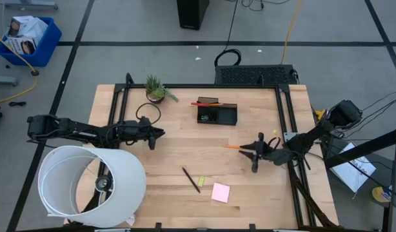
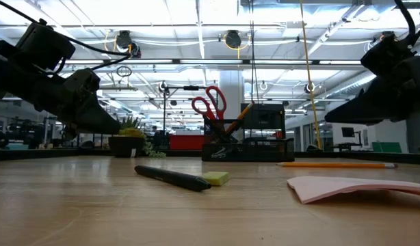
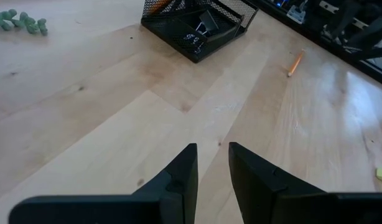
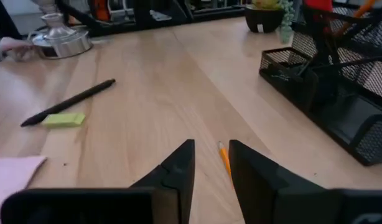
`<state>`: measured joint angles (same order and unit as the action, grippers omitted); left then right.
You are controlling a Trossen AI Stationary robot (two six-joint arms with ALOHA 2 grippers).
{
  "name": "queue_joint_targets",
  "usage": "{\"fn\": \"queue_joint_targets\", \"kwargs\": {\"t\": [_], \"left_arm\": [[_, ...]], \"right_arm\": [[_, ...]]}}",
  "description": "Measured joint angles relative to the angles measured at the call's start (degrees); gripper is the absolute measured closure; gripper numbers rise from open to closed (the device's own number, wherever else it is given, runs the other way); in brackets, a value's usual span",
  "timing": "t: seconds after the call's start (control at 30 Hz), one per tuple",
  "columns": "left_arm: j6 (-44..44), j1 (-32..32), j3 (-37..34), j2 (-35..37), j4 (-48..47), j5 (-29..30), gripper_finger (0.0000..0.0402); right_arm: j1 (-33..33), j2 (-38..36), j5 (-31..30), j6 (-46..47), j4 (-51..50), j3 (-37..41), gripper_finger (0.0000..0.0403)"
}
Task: Pick and place office supplies into organizer
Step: Put the orange pencil into the desk organizer
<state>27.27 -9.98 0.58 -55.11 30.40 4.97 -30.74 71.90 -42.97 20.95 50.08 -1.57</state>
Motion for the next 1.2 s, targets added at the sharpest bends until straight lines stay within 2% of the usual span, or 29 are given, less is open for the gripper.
{"fn": "queue_joint_targets", "kwargs": {"t": [0.1,0.3,0.43,0.6,0.73,0.9,1.2], "left_arm": [[0.00,0.02,0.00,0.01,-0.13,0.02,0.0309],[0.00,0.00,0.00,0.00,-0.18,0.02,0.0309],[-0.02,0.00,0.00,0.01,-0.18,0.04,0.0309],[-0.02,0.02,0.00,0.02,-0.23,0.04,0.0309],[-0.02,0.02,0.00,0.00,-0.20,0.09,0.0309],[-0.02,0.02,0.00,0.02,-0.18,0.20,0.0309],[-0.02,0.01,0.00,0.01,-0.16,1.07,0.0309]], "right_arm": [[0.02,0.02,0.92,-2.95,-0.01,0.03,0.0318],[0.25,0.00,2.49,0.65,-0.53,0.07,0.0331],[0.37,0.02,5.35,2.24,-6.04,0.09,0.0308],[0.39,0.02,5.06,-2.41,-9.24,0.11,0.0255],[0.39,-0.01,3.71,-2.49,-11.44,0.13,0.0228],[1.58,0.02,4.70,9.63,-19.99,0.13,0.0223],[2.83,-0.02,3.44,3.66,-21.57,0.13,0.0235]]}}
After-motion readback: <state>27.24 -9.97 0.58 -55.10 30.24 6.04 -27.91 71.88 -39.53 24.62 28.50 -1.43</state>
